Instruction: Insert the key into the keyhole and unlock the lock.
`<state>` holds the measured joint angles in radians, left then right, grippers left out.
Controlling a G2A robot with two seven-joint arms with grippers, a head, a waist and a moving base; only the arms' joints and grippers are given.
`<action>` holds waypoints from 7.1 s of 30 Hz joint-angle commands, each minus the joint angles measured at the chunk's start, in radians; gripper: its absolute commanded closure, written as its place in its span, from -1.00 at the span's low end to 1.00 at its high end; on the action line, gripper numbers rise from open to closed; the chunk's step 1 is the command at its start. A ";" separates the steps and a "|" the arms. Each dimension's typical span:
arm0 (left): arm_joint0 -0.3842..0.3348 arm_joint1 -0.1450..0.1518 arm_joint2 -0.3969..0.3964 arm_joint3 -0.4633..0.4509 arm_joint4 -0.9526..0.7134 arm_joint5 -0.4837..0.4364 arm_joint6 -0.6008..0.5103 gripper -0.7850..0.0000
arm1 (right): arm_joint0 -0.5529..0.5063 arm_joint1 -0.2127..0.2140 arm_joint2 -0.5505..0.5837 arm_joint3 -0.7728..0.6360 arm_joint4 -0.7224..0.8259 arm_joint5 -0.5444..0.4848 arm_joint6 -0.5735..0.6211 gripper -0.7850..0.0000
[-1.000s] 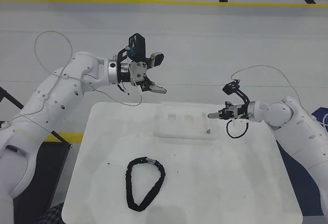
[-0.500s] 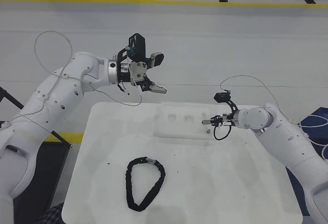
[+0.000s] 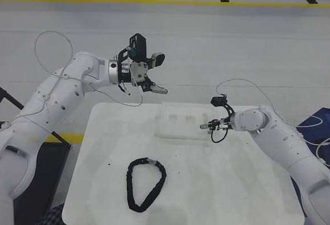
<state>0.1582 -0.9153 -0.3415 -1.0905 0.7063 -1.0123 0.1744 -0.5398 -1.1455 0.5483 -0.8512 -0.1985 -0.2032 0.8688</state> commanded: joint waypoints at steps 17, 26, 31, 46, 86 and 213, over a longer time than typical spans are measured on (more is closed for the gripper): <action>0.000 0.000 0.000 0.000 0.000 0.000 0.000 -1.00 | -0.051 0.017 0.029 -0.202 -0.105 0.283 0.096 -1.00; 0.000 0.000 0.000 0.000 0.000 0.000 0.000 -1.00 | -0.075 0.008 0.033 -0.213 -0.131 0.314 0.110 -0.45; 0.000 0.000 0.000 0.000 0.000 0.000 0.000 -1.00 | -0.072 -0.005 0.027 -0.198 -0.158 0.332 0.102 -0.20; 0.000 0.000 0.000 0.000 0.000 0.000 0.000 -1.00 | -0.073 -0.038 0.033 -0.142 -0.205 0.362 0.046 0.46; 0.000 0.000 0.000 0.000 0.000 0.000 0.000 -1.00 | -0.049 -0.059 0.143 -0.208 -0.300 0.392 0.174 1.00; 0.386 0.073 0.171 0.023 0.853 0.074 0.517 -1.00 | -0.608 0.136 0.808 -1.126 -0.208 0.202 0.183 1.00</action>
<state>0.5389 -0.8426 -0.1730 -1.0840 1.5331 -0.9393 0.6459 -1.1479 -1.0097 1.3565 -1.9769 -0.4065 -0.0009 1.0519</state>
